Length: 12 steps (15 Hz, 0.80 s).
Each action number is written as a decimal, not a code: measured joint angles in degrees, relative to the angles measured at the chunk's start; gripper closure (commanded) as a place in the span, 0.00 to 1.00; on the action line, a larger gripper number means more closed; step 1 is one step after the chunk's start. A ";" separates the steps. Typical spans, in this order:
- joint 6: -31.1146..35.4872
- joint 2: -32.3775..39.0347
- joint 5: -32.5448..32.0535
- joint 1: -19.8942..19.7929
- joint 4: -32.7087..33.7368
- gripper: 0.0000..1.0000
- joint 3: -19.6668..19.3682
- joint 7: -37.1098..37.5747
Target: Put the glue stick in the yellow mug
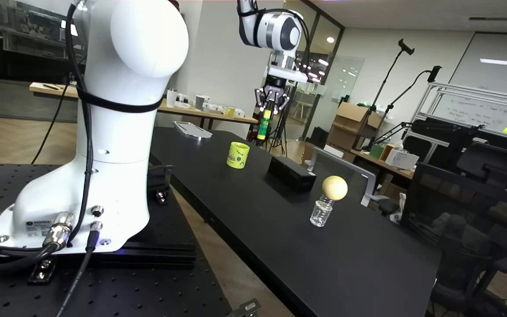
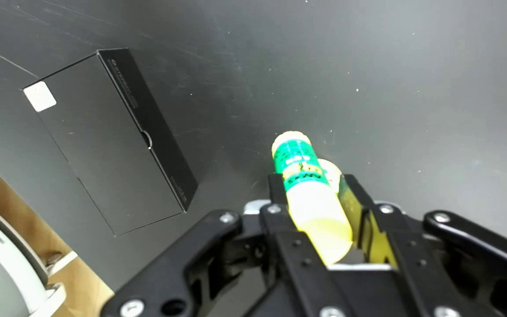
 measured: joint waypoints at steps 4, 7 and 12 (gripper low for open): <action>0.00 -0.93 0.00 -0.06 -1.29 0.66 -0.07 -1.13; 0.00 -0.93 0.00 -0.09 -1.30 0.91 -0.12 -1.35; -0.21 1.24 -0.88 1.03 0.31 0.91 -0.24 -1.56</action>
